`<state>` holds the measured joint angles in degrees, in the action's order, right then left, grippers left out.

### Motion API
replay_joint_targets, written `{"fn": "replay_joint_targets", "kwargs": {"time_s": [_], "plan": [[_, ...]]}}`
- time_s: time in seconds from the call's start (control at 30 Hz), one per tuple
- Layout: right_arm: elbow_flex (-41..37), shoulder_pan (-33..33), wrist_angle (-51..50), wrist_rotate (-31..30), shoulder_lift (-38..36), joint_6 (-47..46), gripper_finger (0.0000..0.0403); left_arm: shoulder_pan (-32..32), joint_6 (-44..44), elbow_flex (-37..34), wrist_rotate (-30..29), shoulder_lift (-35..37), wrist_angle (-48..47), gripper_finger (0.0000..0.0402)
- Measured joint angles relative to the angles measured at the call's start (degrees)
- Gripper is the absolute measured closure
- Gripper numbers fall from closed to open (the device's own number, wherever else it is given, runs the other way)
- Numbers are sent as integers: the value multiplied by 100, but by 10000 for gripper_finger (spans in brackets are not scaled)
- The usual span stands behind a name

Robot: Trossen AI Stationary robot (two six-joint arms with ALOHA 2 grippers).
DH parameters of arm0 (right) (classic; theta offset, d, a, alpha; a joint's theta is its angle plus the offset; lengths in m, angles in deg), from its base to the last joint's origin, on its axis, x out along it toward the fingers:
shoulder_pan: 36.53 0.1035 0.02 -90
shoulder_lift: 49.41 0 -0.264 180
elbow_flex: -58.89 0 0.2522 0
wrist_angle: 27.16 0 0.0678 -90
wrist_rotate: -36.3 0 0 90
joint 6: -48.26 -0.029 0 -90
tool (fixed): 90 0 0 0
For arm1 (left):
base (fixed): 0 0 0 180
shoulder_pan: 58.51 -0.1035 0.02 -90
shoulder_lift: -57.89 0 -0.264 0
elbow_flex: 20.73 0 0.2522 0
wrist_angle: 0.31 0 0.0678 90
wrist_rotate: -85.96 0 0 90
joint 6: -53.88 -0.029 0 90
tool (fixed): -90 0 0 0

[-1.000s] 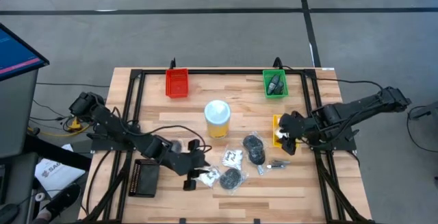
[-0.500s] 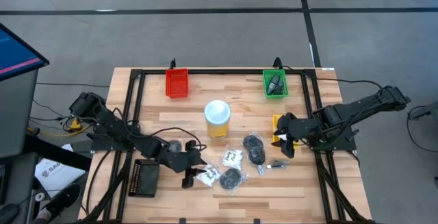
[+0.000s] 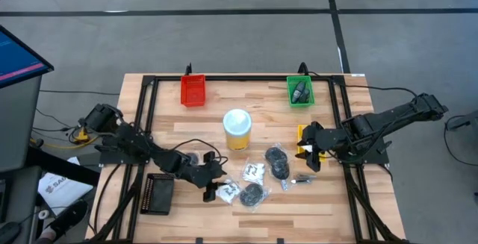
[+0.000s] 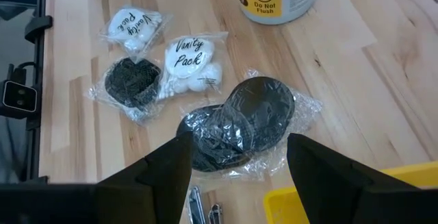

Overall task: Pick & Place Travel size toiletries
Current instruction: Put the white cotton pack into the yellow bin

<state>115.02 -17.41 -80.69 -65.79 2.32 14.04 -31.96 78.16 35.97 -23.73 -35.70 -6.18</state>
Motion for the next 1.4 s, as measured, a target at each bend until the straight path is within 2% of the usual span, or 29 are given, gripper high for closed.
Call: {"fn": "replay_joint_targets", "kwargs": {"time_s": [0.43,0.93,1.1,1.27,1.4], "plan": [[0,0,0,-1,0,36,179,-153,4,2,70,-623,432,217],[0,0,0,-3,2,36,179,-195,24,13,466,-1215,1044,225],[0,0,0,-3,2,36,179,-195,45,11,481,-1166,992,280],[0,0,-2,-3,2,36,179,-195,17,9,707,-1138,1031,382],[0,0,-2,-3,2,36,179,-194,20,9,728,-1136,1033,394]]}}
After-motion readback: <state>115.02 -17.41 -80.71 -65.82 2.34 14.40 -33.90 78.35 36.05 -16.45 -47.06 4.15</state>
